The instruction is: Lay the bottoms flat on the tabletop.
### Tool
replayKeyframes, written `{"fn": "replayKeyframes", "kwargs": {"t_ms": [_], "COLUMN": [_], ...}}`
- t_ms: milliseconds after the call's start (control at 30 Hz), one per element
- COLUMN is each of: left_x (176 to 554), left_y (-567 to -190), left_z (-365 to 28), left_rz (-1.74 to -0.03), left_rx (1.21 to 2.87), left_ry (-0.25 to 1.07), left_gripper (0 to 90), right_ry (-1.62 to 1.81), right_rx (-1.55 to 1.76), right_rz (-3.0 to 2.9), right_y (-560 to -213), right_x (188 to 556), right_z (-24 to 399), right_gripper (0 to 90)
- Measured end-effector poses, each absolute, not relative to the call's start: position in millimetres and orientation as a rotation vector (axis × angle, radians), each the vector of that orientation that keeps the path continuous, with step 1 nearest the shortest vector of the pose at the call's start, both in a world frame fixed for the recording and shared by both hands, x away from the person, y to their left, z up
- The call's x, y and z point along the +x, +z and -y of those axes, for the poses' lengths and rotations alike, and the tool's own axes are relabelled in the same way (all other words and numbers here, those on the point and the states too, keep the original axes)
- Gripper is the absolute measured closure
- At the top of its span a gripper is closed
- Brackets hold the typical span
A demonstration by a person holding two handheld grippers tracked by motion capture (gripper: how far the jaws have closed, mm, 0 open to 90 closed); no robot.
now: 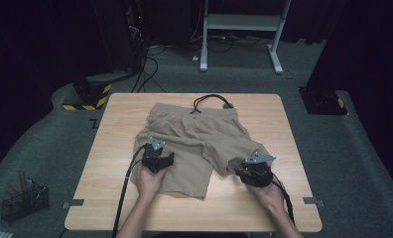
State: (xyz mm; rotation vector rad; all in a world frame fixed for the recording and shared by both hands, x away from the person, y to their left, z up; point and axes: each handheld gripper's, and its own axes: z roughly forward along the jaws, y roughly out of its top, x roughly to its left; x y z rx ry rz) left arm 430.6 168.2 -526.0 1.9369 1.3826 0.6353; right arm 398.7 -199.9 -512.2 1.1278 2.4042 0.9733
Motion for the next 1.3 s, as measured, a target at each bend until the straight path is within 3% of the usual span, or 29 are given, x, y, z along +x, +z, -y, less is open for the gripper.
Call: {"fn": "replayKeyframes", "kwargs": {"t_ms": [67, 100, 167, 367, 533, 700, 800, 867, 933, 1167, 1300], "left_x": [430.6, 430.6, 430.6, 430.7, 430.7, 430.7, 430.7, 430.7, 430.7, 430.7, 430.7], "left_y": [-526.0, -526.0, -526.0, -526.0, -526.0, -526.0, -526.0, -526.0, -526.0, -526.0, -526.0], "left_z": [-168.1, -168.1, -168.1, -168.2, -168.2, -168.3, -168.4, -168.4, -168.3, -168.2, -168.2], "left_rz": [-1.382, -1.382, -1.382, -1.382, -1.382, -1.382, -1.382, -1.382, -1.382, -1.382, -1.382], "left_rx": [1.937, 1.938, 1.937, 1.937, 1.938, 1.938, 1.939, 1.939, 1.938, 1.938, 1.937], "left_ry": [0.636, 0.636, 0.637, 0.636, 0.636, 0.635, 0.635, 0.635, 0.635, 0.636, 0.635], "left_gripper": [34.5, 34.5, 34.5, 34.5, 34.5, 34.5, 34.5, 34.5, 34.5, 34.5, 34.5], "right_ry": [0.972, 0.977, 0.964, 1.18, 1.146, 0.949, 0.928, 0.943, 0.998, 1.111, 0.978], "right_rx": [1.138, 1.147, 1.114, 1.168, 1.312, 1.515, 1.564, 1.538, 1.491, 1.275, 1.25], "right_rz": [-2.386, -2.4, -2.413, -2.323, -2.211, -2.195, -2.177, -2.153, -2.125, -2.15, -2.177], "right_y": [-514.3, -513.2, -511.2, -479.1, -458.2, -491.1, -504.5, -498.0, -488.3, -475.4, -491.1], "right_x": [399.6, 400.5, 398.2, 393.8, 419.1, 464.7, 471.9, 466.2, 452.9, 386.9, 384.8], "right_z": [201.8, 203.1, 204.2, 231.3, 256.6, 267.2, 265.6, 264.0, 264.1, 251.7, 240.0], "right_gripper": [81.9, 86.9, 88.4, 88.6, 88.5, 87.6, 81.4, 70.6, 67.0, 72.0, 70.9]}}
